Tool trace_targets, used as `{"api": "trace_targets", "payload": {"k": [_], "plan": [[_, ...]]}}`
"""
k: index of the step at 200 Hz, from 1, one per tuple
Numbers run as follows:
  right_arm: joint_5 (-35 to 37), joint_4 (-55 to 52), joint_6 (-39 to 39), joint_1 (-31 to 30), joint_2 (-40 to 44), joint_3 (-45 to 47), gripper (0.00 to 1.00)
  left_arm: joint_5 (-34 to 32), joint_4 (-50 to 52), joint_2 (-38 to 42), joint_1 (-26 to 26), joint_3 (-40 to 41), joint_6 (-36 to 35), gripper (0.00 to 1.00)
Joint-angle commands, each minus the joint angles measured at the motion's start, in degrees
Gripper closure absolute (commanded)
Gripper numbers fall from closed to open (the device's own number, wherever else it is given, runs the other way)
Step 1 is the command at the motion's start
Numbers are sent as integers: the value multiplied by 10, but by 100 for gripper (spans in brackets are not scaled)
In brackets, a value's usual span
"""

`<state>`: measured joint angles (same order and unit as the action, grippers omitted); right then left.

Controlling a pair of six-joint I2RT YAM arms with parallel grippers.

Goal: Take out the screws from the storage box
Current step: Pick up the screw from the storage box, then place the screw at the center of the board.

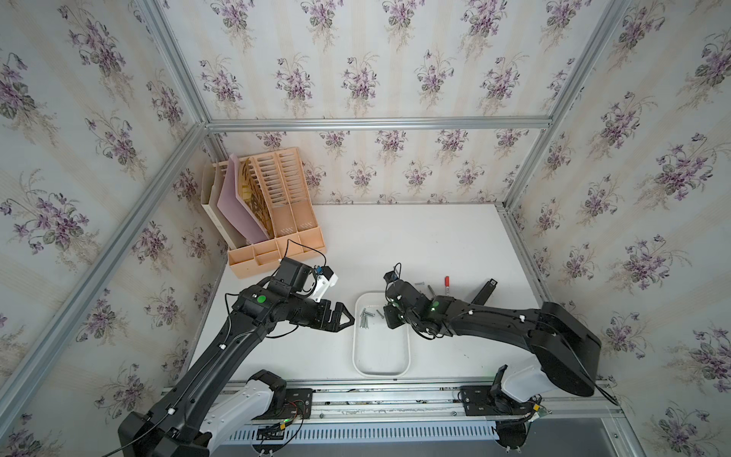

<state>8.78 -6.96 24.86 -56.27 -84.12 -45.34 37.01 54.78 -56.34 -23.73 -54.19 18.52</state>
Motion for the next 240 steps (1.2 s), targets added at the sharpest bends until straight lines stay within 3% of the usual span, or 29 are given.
{"api": "trace_targets", "payload": {"k": [1, 42, 78, 110, 202, 240], "plan": [[21, 34, -6, 0, 56, 26, 96, -1, 1, 2, 0, -1, -1, 1], [90, 14, 25, 37, 126, 57, 98, -2, 1, -1, 0, -1, -1, 1], [53, -15, 67, 138, 117, 72, 100, -4, 1, 2, 0, -1, -1, 1], [38, -37, 83, 189, 79, 67, 100, -3, 1, -1, 0, -1, 0, 1], [-14, -37, 88, 228, 8, 59, 100, -4, 1, 1, -1, -1, 0, 1], [-21, -36, 83, 229, 1, 55, 92, -3, 0, -1, 0, -1, 0, 1]]}}
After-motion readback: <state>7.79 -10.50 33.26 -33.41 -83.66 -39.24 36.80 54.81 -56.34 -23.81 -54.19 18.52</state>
